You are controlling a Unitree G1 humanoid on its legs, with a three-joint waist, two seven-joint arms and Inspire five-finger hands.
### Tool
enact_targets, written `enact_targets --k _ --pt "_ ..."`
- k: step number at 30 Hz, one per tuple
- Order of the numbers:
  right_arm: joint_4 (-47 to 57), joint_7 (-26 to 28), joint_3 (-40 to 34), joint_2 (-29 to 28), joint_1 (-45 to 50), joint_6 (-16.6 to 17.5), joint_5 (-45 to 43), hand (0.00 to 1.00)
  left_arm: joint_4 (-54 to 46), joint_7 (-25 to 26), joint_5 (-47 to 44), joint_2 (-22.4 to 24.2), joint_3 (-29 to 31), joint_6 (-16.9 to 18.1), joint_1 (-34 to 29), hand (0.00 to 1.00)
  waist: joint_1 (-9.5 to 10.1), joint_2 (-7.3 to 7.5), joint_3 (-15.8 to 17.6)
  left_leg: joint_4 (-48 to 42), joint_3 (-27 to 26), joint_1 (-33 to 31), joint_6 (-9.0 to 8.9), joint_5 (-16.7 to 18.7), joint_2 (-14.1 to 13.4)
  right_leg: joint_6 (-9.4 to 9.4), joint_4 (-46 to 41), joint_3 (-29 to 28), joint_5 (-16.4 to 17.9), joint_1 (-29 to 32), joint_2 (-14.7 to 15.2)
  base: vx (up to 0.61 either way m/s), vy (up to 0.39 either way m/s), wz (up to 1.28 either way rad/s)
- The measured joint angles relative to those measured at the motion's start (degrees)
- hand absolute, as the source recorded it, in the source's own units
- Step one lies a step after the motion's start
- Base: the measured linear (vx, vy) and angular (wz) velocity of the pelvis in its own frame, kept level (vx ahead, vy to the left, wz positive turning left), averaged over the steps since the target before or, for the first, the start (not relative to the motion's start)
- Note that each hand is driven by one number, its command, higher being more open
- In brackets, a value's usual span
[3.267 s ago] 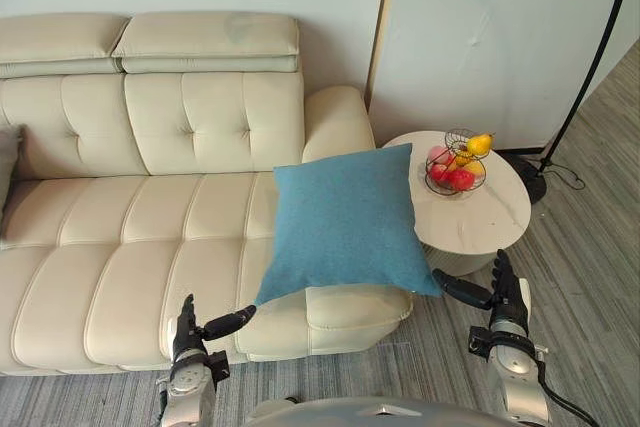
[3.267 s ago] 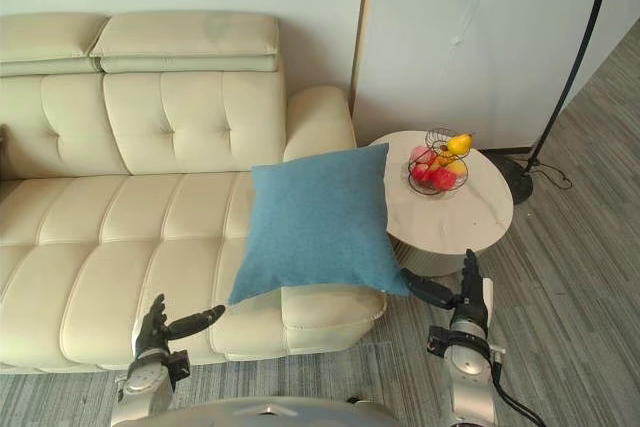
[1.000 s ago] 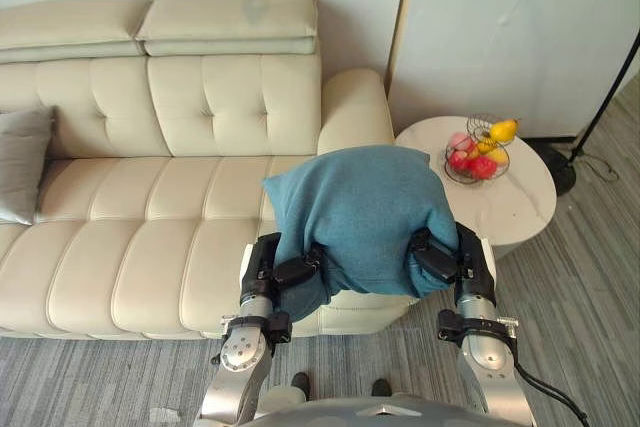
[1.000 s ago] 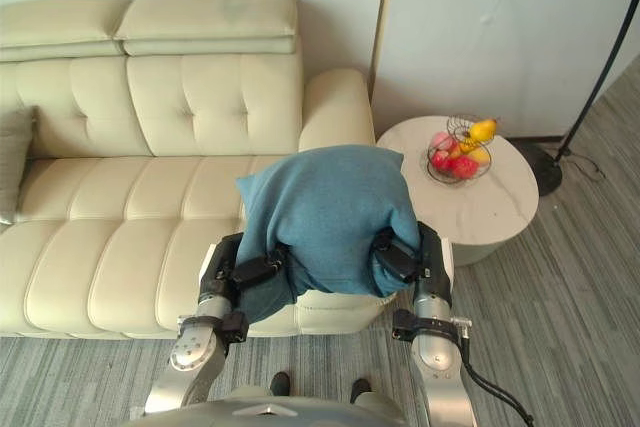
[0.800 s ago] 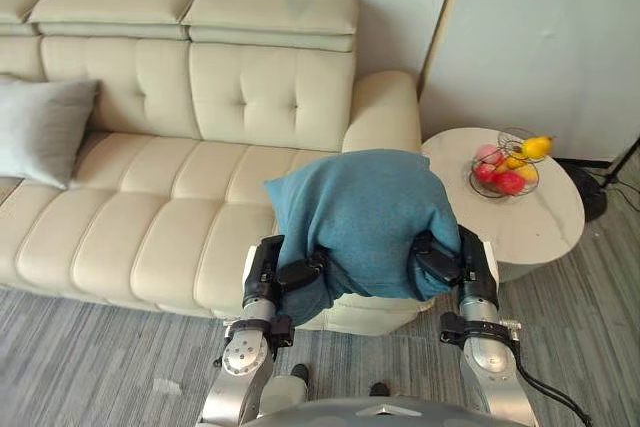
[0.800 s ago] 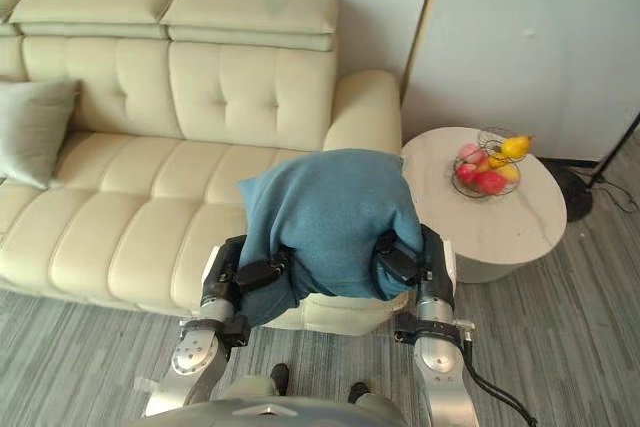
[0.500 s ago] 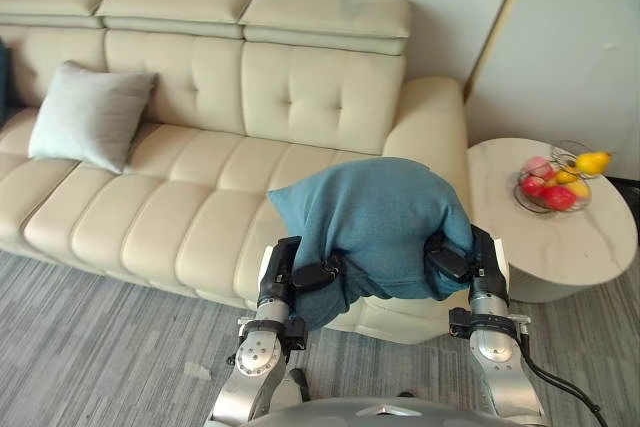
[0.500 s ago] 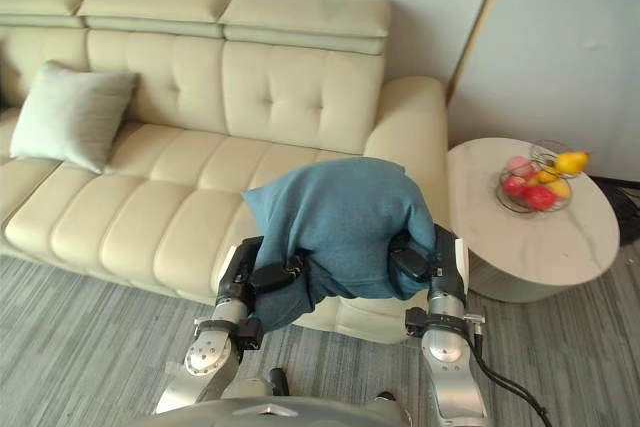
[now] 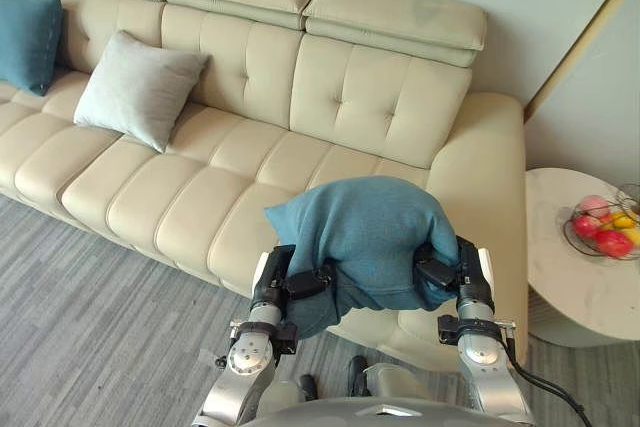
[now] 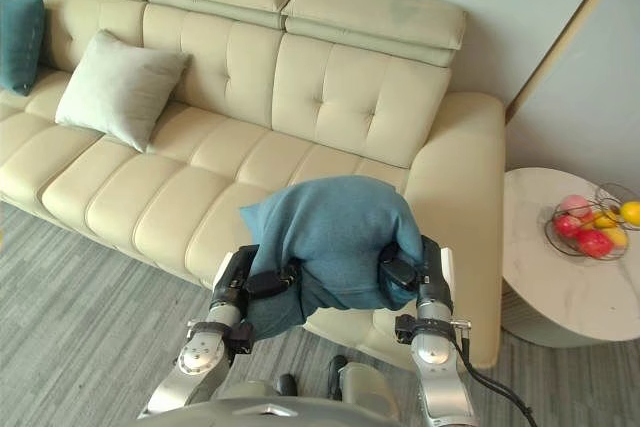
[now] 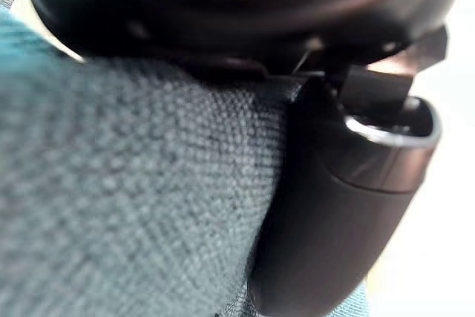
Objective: Pick up cushions and gather them together orderly.
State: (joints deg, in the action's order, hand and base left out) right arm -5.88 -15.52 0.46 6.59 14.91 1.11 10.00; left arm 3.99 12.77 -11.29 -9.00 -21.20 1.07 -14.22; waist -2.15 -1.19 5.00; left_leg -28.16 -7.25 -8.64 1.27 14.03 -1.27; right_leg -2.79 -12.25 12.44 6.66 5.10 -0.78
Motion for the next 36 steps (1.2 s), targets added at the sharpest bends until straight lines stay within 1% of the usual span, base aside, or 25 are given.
enact_targets --k 1,2,3,4,5,6,7,8,9,10,11,12,13,14,15,17,20,22,23,24,25,26,31,35,36 --pt "0.84 -0.06 0.03 -0.1 0.49 -0.02 0.0 0.0 -0.01 -0.14 0.03 0.11 0.03 0.0 -0.16 0.0 0.15 0.0 0.02 -5.49 -0.15 -1.79 -0.03 -0.01 -0.8 0.02 1.52 -0.07 -0.19 -1.77 -0.44 0.4 -0.051 0.02" --pt "2.59 -0.08 0.07 0.12 1.23 -0.04 -0.03 0.0 -0.04 -0.41 0.05 0.33 0.22 0.01 -0.27 0.0 1.06 -0.08 0.32 -15.23 -0.84 -5.38 -1.03 0.97 -2.87 0.02 3.59 -1.15 -0.19 -4.7 -1.38 0.32 0.009 -0.33" --pt "3.76 -0.1 0.11 0.15 1.3 -0.04 -0.08 0.0 -0.06 -0.46 0.05 0.54 0.45 0.02 -0.37 0.0 2.47 -0.14 0.35 -19.7 -1.44 -7.02 -1.18 2.47 -4.72 -0.09 4.43 -2.98 -0.12 -6.2 -2.05 0.32 0.079 -0.74" --pt "4.7 -0.11 0.28 0.07 0.6 0.02 -0.07 0.0 -0.06 -0.66 0.05 0.9 1.21 0.02 -0.41 0.0 3.62 0.11 0.47 -20.08 -0.1 -8.82 -1.47 3.85 -5.58 -0.25 5.1 -5.12 -0.02 -7.62 -2.19 0.31 0.134 -0.97" --pt "5.14 -0.12 0.33 0.05 -0.56 0.08 -0.07 0.0 -0.08 -0.72 0.05 1.63 1.96 0.12 -0.39 0.0 4.1 0.18 0.54 -16.02 2.52 -10.5 -1.54 3.95 -5.47 -0.25 5.07 -6.99 -0.02 -8.12 -1.96 0.29 0.154 -0.75" --pt "5.14 -0.12 0.33 0.02 -0.81 0.07 -0.08 0.0 -0.08 -0.72 0.05 1.75 2.06 0.12 -0.35 0.0 4.13 0.2 0.56 -14.84 3.24 -10.7 -1.6 3.9 -5.38 -0.24 5.01 -7.35 -0.01 -8.19 -1.87 0.27 0.205 -0.66" --pt "5.07 -0.2 0.33 -0.14 -1.7 0.07 -0.08 0.0 -0.12 -0.73 0.12 2.0 2.33 0.14 -0.05 0.0 4.31 0.24 0.61 -6.25 8.18 -11.11 -2.43 2.53 -4.55 0.22 4.04 -8.92 0.3 -8.23 -1.31 0.28 0.257 -0.63" --pt "5.06 -0.23 0.31 -0.09 -2.1 0.1 -0.08 0.0 -0.56 -0.73 0.19 1.89 2.37 0.16 -0.05 0.0 4.42 -0.19 0.89 2.88 13.12 -9.37 -4.55 -4.95 -4.22 1.99 1.92 -10.48 2.09 -8.23 -1.18 0.34 0.312 -0.69" --pt "3.76 -0.27 0.33 -1.39 -2.6 0.04 -0.12 0.0 -0.5 -0.63 0.54 0.84 2.65 0.1 0.34 0.0 4.33 1.95 1.44 4.25 12.22 -6.87 -4.01 -6.42 -2.52 2.93 0.42 -11.85 4.13 -8.1 0.69 0.27 0.258 -0.35" --pt "3.68 -0.44 0.21 -2.39 -2.55 -0.01 -0.12 0.0 -0.92 -0.47 0.67 0.52 2.79 0.11 0.67 0.0 3.68 2.7 1.7 4.19 12.88 -6.59 -3.82 -6.56 -1.42 3.0 -0.08 -12.68 4.31 -7.94 1.57 0.23 0.221 -0.09" --pt "3.61 -0.62 0.22 -2.73 -2.68 -0.01 -0.11 0.0 -1.2 -0.45 0.67 0.5 3.05 0.12 0.8 0.0 3.61 2.98 1.94 3.48 14.1 -6.67 -3.78 -6.48 -0.58 3.14 -0.22 -13.25 4.28 -7.87 1.77 0.18 0.153 0.02" --pt "3.58 -0.68 0.29 -2.76 -2.91 -0.01 -0.12 0.0 -1.25 -0.38 0.69 0.49 3.2 0.11 0.98 0.0 3.59 2.7 2.11 3.62 14.56 -6.44 -3.44 -6.25 -0.45 3.24 0.26 -14.07 4.2 -7.68 1.92 0.15 0.127 -0.05" --pt "3.57 -0.66 0.37 -2.79 -3.14 -0.01 -0.11 0.0 -1.4 -0.36 0.7 0.48 3.4 0.11 0.97 0.0 3.68 2.59 2.18 3.72 14.44 -6.42 -3.39 -6.22 -0.52 3.58 0.69 -14.37 3.89 -7.26 1.81 0.06 0.069 -0.17" --pt "3.57 -0.44 0.71 -2.99 -3.49 0.0 -0.08 0.0 -1.59 -0.26 0.72 0.37 3.8 0.13 0.88 0.0 4.31 2.66 2.23 4.25 13.57 -6.13 -3.43 -6.1 -0.53 4.3 1.63 -14.99 2.53 -5.86 1.95 0.0 0.036 -0.19" --pt "3.58 -0.29 0.79 -3.18 -3.5 0.0 -0.08 0.0 -1.59 -0.2 0.73 0.34 3.83 0.12 0.71 0.0 4.38 2.56 2.19 4.39 13.2 -5.95 -3.54 -5.91 -0.47 4.38 1.44 -15.33 2.49 -5.65 2.02 -0.03 -0.006 -0.32" --pt "3.64 -0.19 0.89 -3.61 -3.31 0.0 -0.02 0.0 -3.78 -0.19 0.82 0.34 3.87 0.14 -1.26 0.0 5.03 2.58 2.18 6.17 12.03 -5.31 -3.7 -5.4 -0.81 4.43 3.68 -17.15 2.43 -6.06 2.12 -0.04 -0.036 -0.36" --pt "3.63 -0.21 0.89 -3.68 -2.37 -0.01 0.01 0.0 -4.54 -0.21 0.87 0.36 3.58 0.13 -2.51 0.0 4.97 2.77 2.27 7.98 10.13 -4.59 -3.57 -5.66 -1.21 4.3 5.9 -19.48 1.25 -5.89 2.0 -0.04 0.01 -0.45" --pt "3.62 -0.46 1.11 -3.71 -2.16 -0.02 0.02 0.0 -4.54 -0.2 1.02 0.25 3.54 0.12 -2.5 0.0 4.84 3.5 1.97 10.37 7.85 -4.43 -3.4 -6.42 -1.73 4.43 7.56 -22.13 -0.02 -4.29 1.84 -0.02 0.024 -0.55" --pt "3.62 -0.46 1.11 -3.71 -2.16 -0.02 0.02 0.0 -4.54 -0.2 1.02 0.25 3.54 0.12 -2.5 0.0 4.84 3.5 1.97 10.37 7.85 -4.43 -3.4 -6.42 -1.73 4.43 7.56 -22.13 -0.02 -4.29 1.84 0.02 0.0 -0.61" --pt "3.62 -0.97 1.58 -3.53 -2.31 -0.01 0.03 0.0 -4.55 -0.16 1.28 -0.16 3.53 0.12 -2.23 0.0 4.81 4.01 1.68 12.65 5.84 -4.39 -3.31 -7.51 -1.87 4.47 8.69 -23.94 -1.29 -2.94 2.08 0.05 0.008 -0.52" --pt "3.59 -1.33 1.69 -3.39 -2.3 -0.02 0.03 0.0 -4.55 -0.07 1.48 -0.24 3.39 0.12 -1.82 0.0 4.38 4.06 1.65 13.63 5.0 -4.38 -3.17 -8.06 -1.84 4.82 9.89 -24.35 -2.38 -2.68 2.39 0.07 0.016 -0.6" --pt "3.59 -1.47 1.69 -3.28 -2.33 -0.02 0.04 0.0 -4.55 0.01 1.93 -0.24 3.3 0.12 -1.48 0.0 4.39 4.05 1.65 14.03 4.63 -4.44 -3.11 -8.2 -1.85 4.87 10.01 -24.58 -2.64 -2.27 2.43 0.06 0.013 -0.31" --pt "3.36 -3.73 1.78 -1.68 -3.92 -0.02 0.19 0.0 -4.67 2.31 3.11 -0.74 1.29 0.1 2.82 0.0 4.27 3.95 1.63 17.51 4.71 -5.57 -2.98 -10.25 -1.76 5.73 10.0 -24.64 -4.05 0.65 2.46 0.07 -0.008 -0.09" --pt "3.17 -5.73 2.18 -1.65 -7.72 -0.03 1.27 0.0 -4.69 4.82 3.93 -0.73 1.09 0.1 6.33 0.0 4.6 3.74 1.75 20.3 4.91 -6.49 -3.07 -12.2 -2.32 5.89 9.88 -23.75 -5.31 3.07 2.41 0.01 -0.005 -0.01" --pt "3.06 -6.03 2.31 -1.62 -8.18 -0.03 1.27 0.0 -4.69 5.12 4.29 -0.73 1.09 0.1 6.76 0.0 4.68 3.72 1.75 20.3 4.91 -6.71 -3.09 -12.24 -2.38 5.89 9.88 -23.7 -5.43 3.31 2.36 -0.02 -0.019 -0.03"
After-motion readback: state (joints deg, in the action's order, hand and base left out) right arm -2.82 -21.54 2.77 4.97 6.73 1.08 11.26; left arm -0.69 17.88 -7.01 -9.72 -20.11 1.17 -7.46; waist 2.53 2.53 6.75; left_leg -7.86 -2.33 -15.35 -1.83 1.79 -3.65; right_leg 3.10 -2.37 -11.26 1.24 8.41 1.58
